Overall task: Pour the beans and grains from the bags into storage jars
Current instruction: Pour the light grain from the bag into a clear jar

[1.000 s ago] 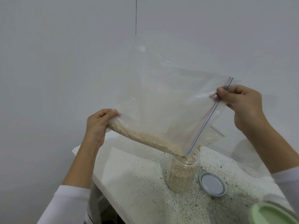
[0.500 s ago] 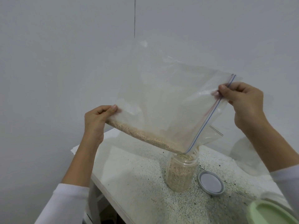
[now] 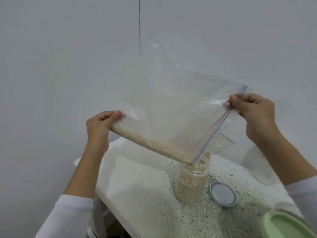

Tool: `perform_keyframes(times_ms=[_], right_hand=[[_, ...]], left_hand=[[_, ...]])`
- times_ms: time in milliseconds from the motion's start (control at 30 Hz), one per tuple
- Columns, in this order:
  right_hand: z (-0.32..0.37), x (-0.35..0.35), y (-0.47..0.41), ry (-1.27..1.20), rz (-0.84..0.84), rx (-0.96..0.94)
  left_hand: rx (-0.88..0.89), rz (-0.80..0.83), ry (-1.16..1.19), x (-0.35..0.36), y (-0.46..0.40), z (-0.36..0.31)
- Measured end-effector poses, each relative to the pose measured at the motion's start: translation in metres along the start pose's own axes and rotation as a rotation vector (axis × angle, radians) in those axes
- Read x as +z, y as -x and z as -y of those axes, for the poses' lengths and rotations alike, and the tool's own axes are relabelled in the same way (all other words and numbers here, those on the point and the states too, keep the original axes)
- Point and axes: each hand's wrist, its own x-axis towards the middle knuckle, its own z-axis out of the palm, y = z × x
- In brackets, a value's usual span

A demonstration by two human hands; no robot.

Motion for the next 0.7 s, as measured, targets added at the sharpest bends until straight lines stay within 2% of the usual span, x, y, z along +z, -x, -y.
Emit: perform_keyframes(times_ms=[233,700], right_hand=[[-0.0014,0.0016,-0.0012,-0.003,-0.045,-0.016],[-0.0009,0.0055,-0.0027,-0.018,0.008,-0.053]], left_hand=[[-0.029,-0.006,0.020,0.0019,-0.0021,-0.0033],[-0.029,-0.062,0.019,-0.0025,-0.0064,-0.0018]])
